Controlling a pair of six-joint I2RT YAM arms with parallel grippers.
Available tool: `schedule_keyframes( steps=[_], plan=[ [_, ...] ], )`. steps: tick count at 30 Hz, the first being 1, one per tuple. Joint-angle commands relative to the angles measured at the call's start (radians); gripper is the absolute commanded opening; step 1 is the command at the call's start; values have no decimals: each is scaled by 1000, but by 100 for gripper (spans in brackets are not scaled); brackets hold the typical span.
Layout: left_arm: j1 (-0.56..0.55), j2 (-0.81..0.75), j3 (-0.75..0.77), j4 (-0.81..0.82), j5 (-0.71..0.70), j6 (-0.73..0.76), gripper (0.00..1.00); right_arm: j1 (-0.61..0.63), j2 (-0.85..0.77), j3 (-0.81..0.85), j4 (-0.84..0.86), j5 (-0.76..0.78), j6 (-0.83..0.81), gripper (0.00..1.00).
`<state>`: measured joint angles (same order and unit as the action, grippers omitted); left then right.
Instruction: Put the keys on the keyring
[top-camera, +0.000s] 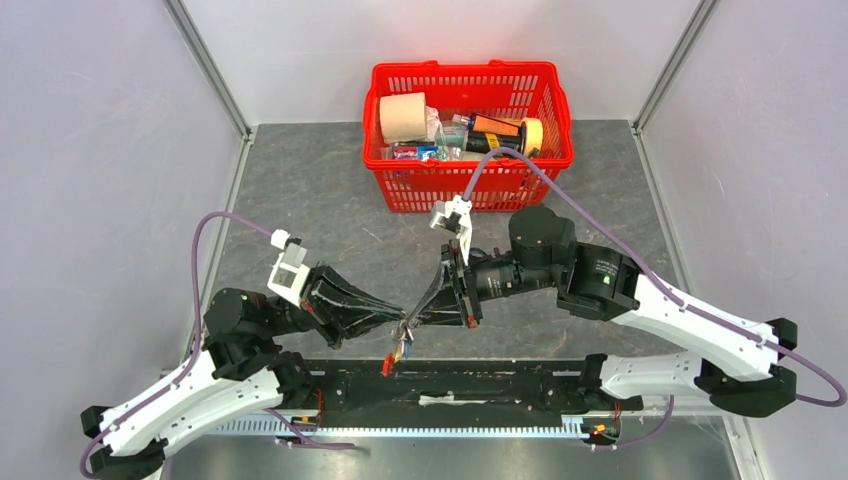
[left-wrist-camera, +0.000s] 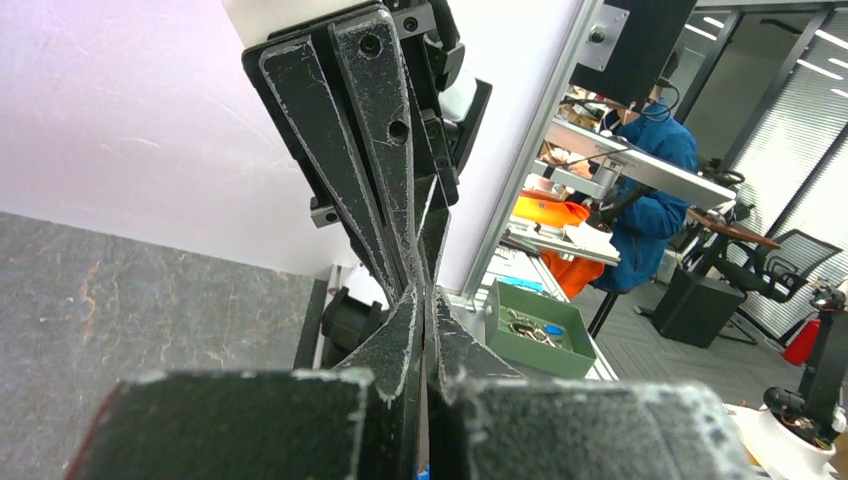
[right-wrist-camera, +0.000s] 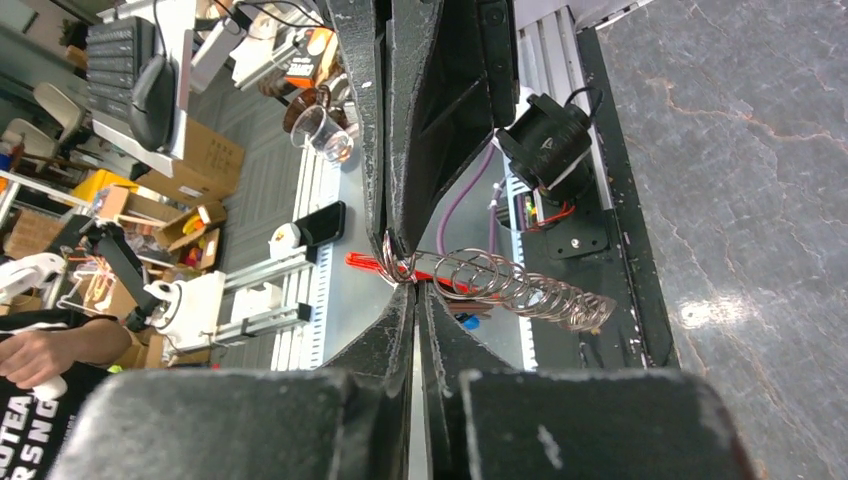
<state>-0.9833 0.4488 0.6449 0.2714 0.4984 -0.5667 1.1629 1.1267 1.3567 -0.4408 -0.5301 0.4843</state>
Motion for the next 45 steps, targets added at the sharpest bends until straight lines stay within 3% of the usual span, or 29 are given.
schedule_keyframes(
  steps=[1,5,9,45],
  plan=[
    [2,-7,-2,173,-41,-7,2,4,-32,-18,50,-1,13,15],
    [2,-6,-4,189,-41,-17,2,4,-73,-2,34,35,-21,34],
    [2,-11,-11,201,-57,-25,2,4,-90,32,-1,67,-63,37],
    [2,22,-71,332,-136,-82,2,8,-21,67,147,71,-192,38]
  ],
)
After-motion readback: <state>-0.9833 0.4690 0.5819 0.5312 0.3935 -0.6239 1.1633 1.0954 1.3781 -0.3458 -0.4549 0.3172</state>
